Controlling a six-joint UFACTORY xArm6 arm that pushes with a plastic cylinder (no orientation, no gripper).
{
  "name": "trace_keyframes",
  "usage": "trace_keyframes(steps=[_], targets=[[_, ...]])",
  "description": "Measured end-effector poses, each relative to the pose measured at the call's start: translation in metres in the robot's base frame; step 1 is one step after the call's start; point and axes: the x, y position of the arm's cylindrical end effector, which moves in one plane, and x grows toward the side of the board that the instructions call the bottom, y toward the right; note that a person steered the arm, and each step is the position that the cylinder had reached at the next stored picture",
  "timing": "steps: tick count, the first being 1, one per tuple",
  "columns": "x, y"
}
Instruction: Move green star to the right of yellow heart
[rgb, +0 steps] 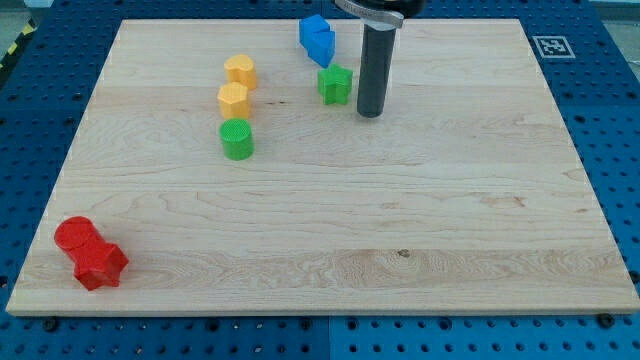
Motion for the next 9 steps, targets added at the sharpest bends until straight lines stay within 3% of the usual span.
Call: trace_keyframes(steps=[2,9], targets=[[-0.035,-0.023],[-0.022,-0.072]])
